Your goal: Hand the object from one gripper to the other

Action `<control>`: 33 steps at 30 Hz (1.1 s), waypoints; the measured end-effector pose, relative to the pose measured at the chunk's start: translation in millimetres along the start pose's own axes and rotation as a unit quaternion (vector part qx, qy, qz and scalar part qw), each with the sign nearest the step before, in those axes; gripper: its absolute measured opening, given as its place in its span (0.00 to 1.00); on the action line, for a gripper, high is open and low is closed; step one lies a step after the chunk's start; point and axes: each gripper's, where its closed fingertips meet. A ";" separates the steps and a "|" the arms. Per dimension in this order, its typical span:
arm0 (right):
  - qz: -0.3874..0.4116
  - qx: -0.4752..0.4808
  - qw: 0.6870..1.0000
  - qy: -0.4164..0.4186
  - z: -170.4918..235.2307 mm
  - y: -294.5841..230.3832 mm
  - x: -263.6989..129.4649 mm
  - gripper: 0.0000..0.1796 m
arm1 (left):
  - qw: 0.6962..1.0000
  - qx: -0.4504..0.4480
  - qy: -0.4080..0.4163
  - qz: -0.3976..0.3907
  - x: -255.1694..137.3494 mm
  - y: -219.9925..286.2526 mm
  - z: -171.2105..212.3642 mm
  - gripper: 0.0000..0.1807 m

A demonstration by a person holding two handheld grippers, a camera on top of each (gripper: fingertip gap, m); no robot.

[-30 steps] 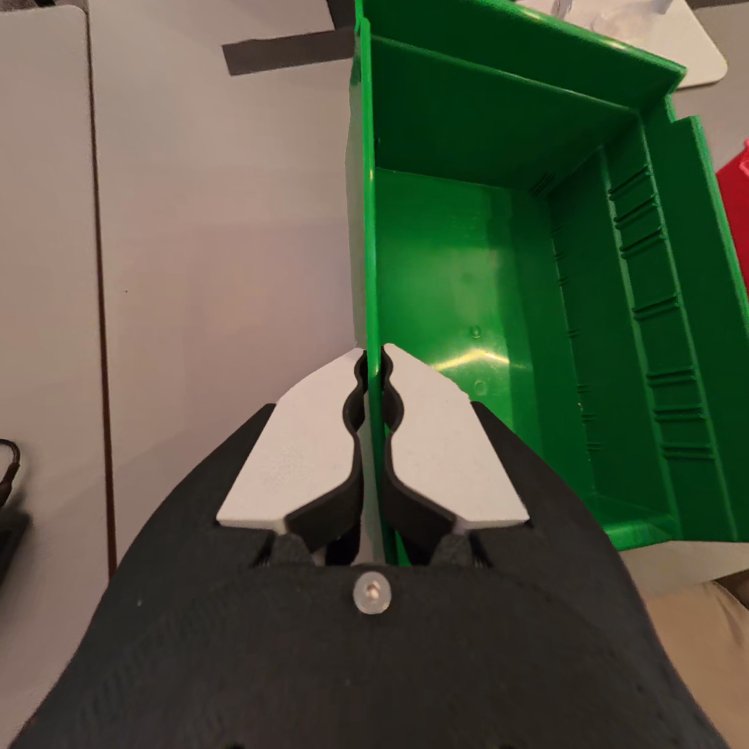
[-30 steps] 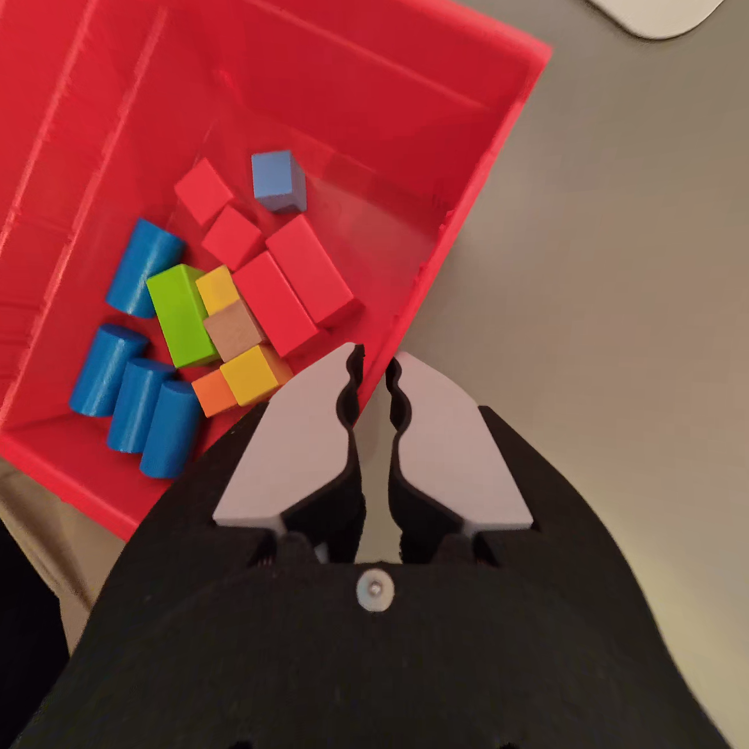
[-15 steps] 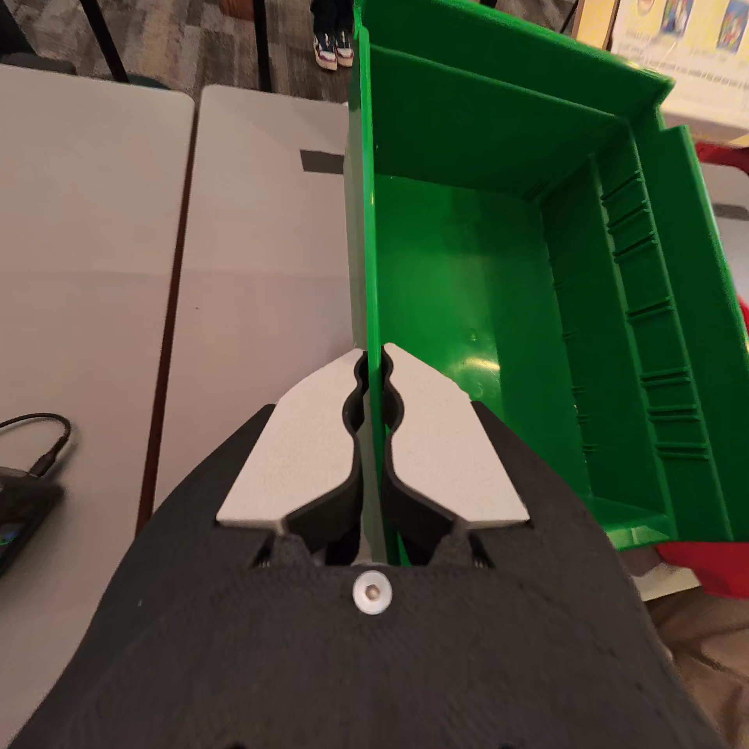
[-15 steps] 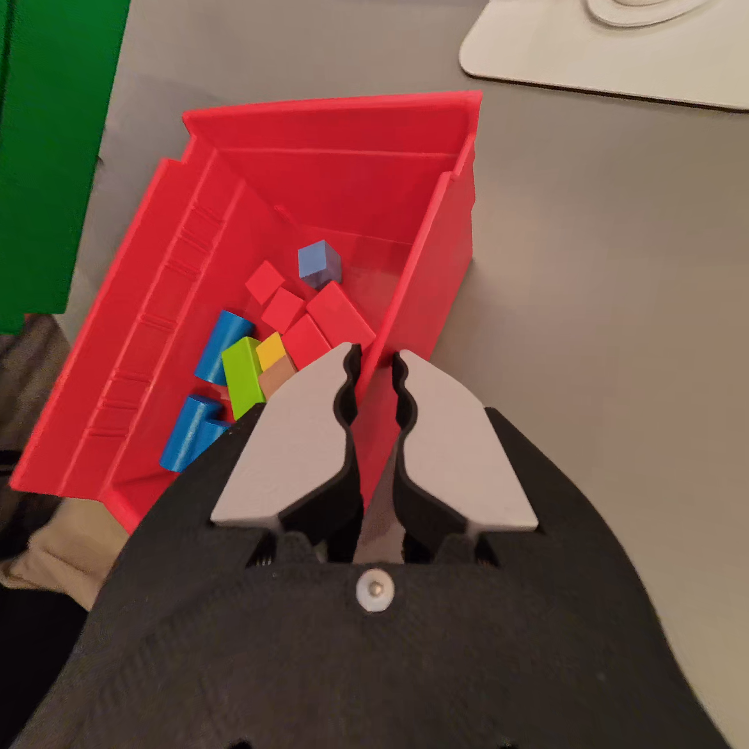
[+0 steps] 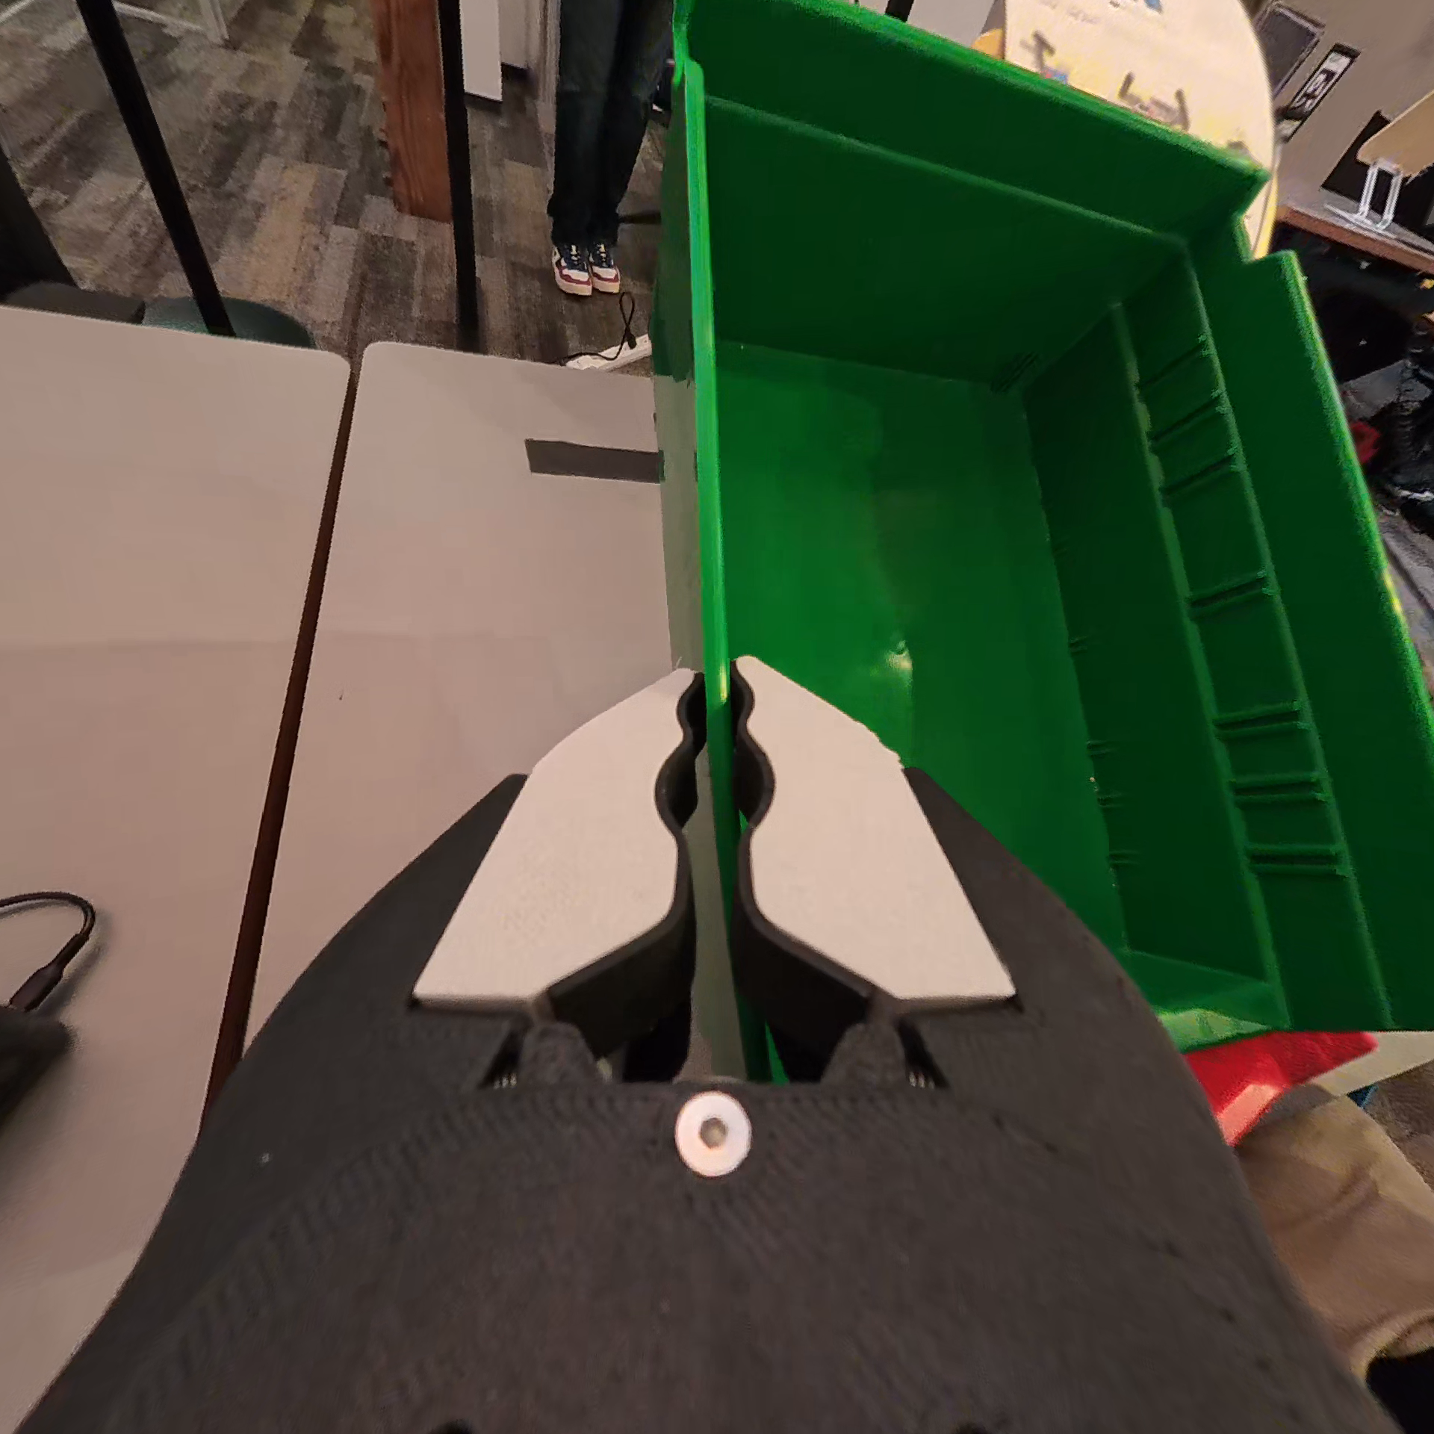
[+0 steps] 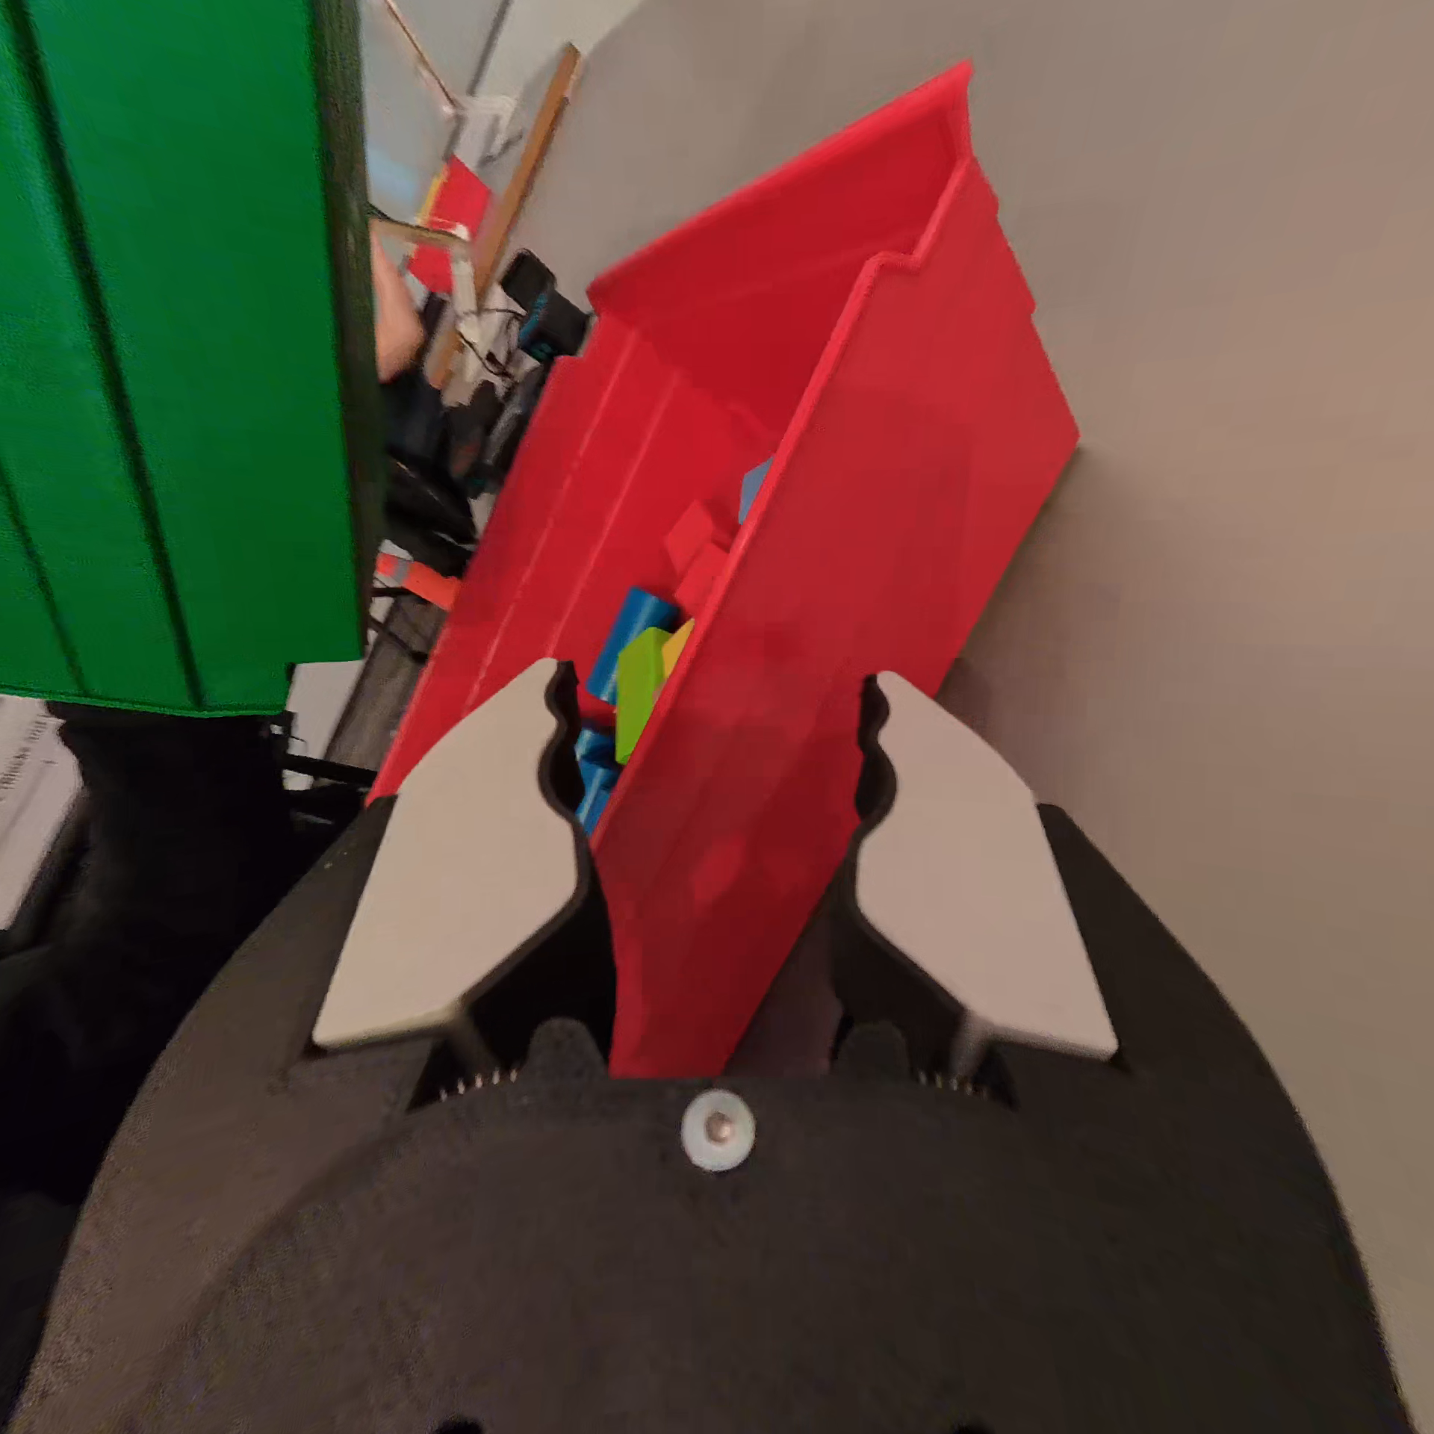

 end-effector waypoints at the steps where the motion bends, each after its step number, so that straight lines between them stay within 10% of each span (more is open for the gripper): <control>1: -0.006 0.004 1.000 0.003 -1.3 -1.6 -4.3 0.40 | 1.000 0.001 0.003 0.002 -0.9 4.7 -2.7 0.03; 15: -0.003 -0.114 0.968 0.225 -77.5 -69.5 -229.3 0.51 | 0.984 0.052 -0.007 0.173 65.2 212.1 -0.6 0.02; 33: 0.149 -0.019 0.965 0.215 -10.6 31.3 -323.1 0.54 | 0.960 0.056 -0.087 0.259 126.8 416.4 118.4 0.09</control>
Point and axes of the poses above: each gripper's, where its closed fingertips meet, x out along the fingers, z out of its underside, y = z × x across the jaws, and after that the axes turned 3 degrees about -z, right-handed
